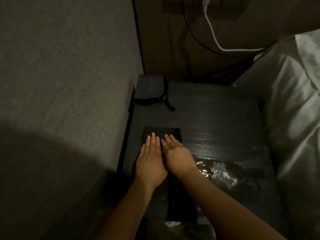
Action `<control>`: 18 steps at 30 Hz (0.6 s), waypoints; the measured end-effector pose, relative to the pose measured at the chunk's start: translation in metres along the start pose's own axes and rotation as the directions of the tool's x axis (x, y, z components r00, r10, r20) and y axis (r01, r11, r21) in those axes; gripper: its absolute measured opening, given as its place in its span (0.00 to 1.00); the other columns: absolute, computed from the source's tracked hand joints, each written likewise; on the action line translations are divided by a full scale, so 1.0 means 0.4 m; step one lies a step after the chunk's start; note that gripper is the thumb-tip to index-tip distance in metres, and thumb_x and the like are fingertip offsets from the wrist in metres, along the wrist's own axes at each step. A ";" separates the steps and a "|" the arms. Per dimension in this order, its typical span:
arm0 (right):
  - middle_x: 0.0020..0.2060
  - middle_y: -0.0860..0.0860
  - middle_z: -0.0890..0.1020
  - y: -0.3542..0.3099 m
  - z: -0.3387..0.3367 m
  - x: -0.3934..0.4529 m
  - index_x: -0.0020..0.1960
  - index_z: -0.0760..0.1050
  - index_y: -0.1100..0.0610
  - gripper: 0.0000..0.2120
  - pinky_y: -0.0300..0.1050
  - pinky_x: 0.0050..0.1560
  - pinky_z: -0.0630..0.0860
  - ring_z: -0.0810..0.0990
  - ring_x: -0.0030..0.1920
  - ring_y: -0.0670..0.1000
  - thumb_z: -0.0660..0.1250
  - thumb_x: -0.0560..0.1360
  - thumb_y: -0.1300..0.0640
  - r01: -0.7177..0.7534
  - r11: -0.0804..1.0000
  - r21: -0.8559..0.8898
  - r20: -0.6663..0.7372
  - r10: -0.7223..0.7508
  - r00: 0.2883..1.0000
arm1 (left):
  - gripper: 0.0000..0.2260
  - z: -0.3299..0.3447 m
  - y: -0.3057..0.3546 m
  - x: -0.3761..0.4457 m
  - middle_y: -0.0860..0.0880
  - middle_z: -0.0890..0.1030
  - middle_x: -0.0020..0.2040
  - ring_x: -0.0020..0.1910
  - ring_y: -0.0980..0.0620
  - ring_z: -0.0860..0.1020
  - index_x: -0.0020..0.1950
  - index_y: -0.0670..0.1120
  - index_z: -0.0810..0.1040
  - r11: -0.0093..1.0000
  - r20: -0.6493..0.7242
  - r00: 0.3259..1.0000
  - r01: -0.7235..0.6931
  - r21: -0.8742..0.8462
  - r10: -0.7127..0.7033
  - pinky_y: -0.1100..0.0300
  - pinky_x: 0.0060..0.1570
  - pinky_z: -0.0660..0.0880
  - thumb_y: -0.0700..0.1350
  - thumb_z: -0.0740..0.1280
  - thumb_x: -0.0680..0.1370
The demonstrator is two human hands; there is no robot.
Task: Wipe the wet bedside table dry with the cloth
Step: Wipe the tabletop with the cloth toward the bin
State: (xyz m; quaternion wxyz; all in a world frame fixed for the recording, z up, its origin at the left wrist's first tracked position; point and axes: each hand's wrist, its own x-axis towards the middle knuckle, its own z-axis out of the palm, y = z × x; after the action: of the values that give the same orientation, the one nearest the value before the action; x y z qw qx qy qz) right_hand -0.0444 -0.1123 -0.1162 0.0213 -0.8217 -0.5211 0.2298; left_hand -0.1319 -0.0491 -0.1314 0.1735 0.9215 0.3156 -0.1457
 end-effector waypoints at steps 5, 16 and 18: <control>0.76 0.58 0.53 -0.035 0.013 0.013 0.75 0.50 0.59 0.24 0.49 0.75 0.49 0.50 0.76 0.56 0.51 0.80 0.58 0.031 0.999 0.018 -0.018 -0.031 0.999 | 0.35 -0.003 -0.034 -0.008 0.43 0.35 0.77 0.76 0.49 0.36 0.76 0.42 0.36 1.000 -0.015 1.000 0.027 0.010 -0.027 0.56 0.73 0.38 0.50 0.56 0.78; 0.76 0.56 0.51 -0.067 0.022 0.028 0.75 0.48 0.58 0.25 0.48 0.75 0.46 0.48 0.76 0.54 0.51 0.80 0.57 0.057 0.998 -0.003 -0.040 -0.058 0.998 | 0.34 -0.007 -0.065 -0.019 0.42 0.37 0.78 0.77 0.48 0.39 0.76 0.41 0.37 0.998 -0.061 0.997 0.047 0.032 -0.045 0.55 0.75 0.41 0.51 0.54 0.79; 0.76 0.57 0.52 -0.066 0.012 0.031 0.75 0.49 0.58 0.25 0.48 0.75 0.48 0.50 0.76 0.55 0.51 0.80 0.58 0.072 0.997 -0.007 -0.022 -0.072 0.997 | 0.34 -0.015 -0.065 -0.016 0.42 0.38 0.78 0.77 0.48 0.39 0.77 0.41 0.38 0.998 -0.043 0.998 0.048 0.029 -0.046 0.55 0.76 0.42 0.49 0.55 0.79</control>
State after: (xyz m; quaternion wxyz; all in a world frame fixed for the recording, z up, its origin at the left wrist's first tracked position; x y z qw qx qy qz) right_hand -0.0642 -0.0905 -0.1176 0.0328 -0.8050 -0.5509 0.2179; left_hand -0.1523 -0.0308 -0.1295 0.1496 0.9191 0.3386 -0.1347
